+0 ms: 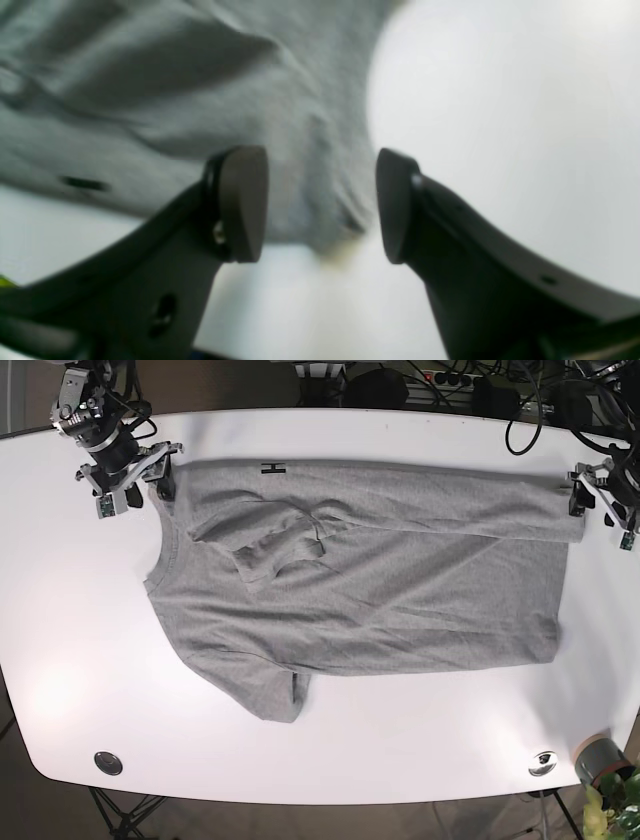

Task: Fold the T-shirt properly
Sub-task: 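Move both grippers to the shirt hem corners and grasp them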

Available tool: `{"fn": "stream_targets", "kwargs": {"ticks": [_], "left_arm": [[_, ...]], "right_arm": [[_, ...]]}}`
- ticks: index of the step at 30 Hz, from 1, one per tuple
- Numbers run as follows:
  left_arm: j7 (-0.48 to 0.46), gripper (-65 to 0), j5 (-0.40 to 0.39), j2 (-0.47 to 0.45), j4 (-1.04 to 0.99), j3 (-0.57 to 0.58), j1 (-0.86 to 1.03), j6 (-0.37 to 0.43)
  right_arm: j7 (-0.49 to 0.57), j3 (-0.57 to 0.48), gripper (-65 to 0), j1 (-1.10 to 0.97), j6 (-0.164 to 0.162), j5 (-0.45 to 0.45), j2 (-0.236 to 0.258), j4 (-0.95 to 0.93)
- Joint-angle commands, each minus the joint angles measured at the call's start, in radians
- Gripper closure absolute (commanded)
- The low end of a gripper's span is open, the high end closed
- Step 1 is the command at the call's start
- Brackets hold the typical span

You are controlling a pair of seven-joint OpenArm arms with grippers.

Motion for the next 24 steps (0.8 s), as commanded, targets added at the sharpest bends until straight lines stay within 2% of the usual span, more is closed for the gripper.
{"fn": "stream_targets", "kwargs": {"ticks": [1, 5, 10, 14, 19, 24], "left_arm": [[-0.014, -40.3, 0.038, 0.000, 0.016, 0.019, -0.036, -0.001], [-0.015, -40.3, 0.152, 0.031, 0.015, 0.102, -0.124, -0.001], [-0.017, -40.3, 0.270, 0.086, 0.013, 0.165, -0.210, -0.001], [-0.069, -40.3, 0.365, 0.137, 0.015, 0.191, -0.282, -0.001], [-0.186, -40.3, 0.476, 0.192, 0.015, 0.209, -0.297, -0.001], [-0.272, -40.3, 0.491, 0.229, 0.015, 0.206, -0.308, -0.001]], "right_arm": [[0.020, -0.018, -33.3, 0.043, 0.005, 0.009, 0.006, 0.019], [0.020, -0.069, -33.3, 0.108, -0.003, 0.007, 0.009, -0.024], [0.016, -0.078, -33.3, 0.215, -0.004, 0.006, 0.009, -0.108], [-0.041, -0.080, -33.3, 0.342, -0.004, 0.000, 0.028, -0.200], [-0.064, -0.081, -33.3, 0.506, 0.001, -0.085, 0.035, -0.312], [-0.044, -0.116, -33.3, 0.704, 0.004, -0.201, 0.043, -0.507]]}}
